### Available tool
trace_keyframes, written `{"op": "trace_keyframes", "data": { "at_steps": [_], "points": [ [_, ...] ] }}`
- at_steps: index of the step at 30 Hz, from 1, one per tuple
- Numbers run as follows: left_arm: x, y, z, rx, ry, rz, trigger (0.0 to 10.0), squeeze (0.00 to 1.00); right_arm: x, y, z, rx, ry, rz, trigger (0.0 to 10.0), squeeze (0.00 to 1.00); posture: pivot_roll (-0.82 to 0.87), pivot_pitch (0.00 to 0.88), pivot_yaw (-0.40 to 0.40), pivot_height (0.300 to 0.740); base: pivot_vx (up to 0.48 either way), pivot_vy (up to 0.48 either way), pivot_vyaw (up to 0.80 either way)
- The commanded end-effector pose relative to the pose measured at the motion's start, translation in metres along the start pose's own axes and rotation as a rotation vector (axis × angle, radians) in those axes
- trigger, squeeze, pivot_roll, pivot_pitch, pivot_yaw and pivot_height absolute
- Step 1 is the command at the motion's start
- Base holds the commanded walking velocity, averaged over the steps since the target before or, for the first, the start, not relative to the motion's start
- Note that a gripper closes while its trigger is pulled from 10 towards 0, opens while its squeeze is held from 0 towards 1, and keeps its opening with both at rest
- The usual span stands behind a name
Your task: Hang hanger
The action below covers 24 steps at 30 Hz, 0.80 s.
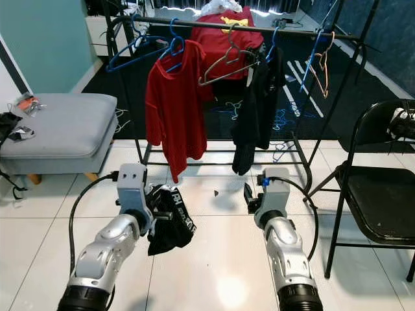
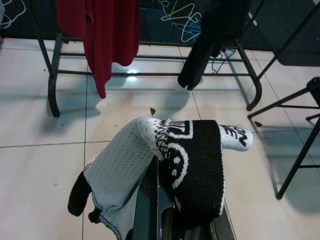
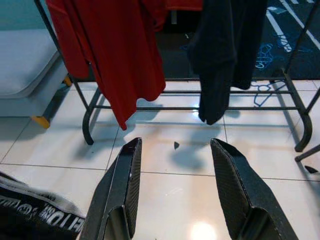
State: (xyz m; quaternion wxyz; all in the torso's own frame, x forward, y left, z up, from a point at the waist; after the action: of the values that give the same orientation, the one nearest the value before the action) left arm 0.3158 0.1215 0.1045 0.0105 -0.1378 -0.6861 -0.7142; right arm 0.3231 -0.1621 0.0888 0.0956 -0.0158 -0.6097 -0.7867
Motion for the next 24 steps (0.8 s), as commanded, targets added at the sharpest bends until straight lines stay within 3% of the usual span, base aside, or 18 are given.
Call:
{"op": "trace_keyframes", "data": {
  "at_steps": [1, 6, 24],
  "points": [
    [-0.0009, 0.0006, -0.0015, 0.014, -0.004, -0.006, 10.0, 0.00, 0.0006, -0.0006, 0.0010, -0.008, 0.011, 0.000, 10.0, 0.00, -0.11, 0.065, -0.053, 0.740, 0.000, 0.000, 0.00],
    [-0.0007, 0.0026, -0.0009, 0.013, -0.003, -0.021, 10.0, 0.00, 0.0009, -0.0009, 0.0007, -0.005, 0.012, 0.001, 10.0, 0.00, -0.11, 0.063, -0.054, 0.740, 0.107, 0.000, 0.00],
    [0.0006, 0.0059, -0.0003, 0.031, 0.000, -0.052, 10.0, 0.00, -0.0007, 0.0009, -0.0023, 0.004, 0.019, 0.002, 10.0, 0.00, -0.12, 0.063, -0.057, 0.740, 0.347, 0.000, 0.00]
  ]
}}
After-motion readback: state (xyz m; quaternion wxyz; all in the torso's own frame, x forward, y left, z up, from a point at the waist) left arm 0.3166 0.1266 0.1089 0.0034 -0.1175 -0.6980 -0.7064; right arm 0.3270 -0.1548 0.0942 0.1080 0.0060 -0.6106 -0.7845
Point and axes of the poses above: a point about 5 cm out from each wrist's last joint towards the gripper, its own x axis pointing back from the gripper into the wrist, its own y axis along the axis of the wrist's last joint, z = x × y, the point moved 1 cm from there along -x, pointing out of the wrist towards the gripper, and after that the axes turned 10 degrees about -x, right-handed, at the moved point
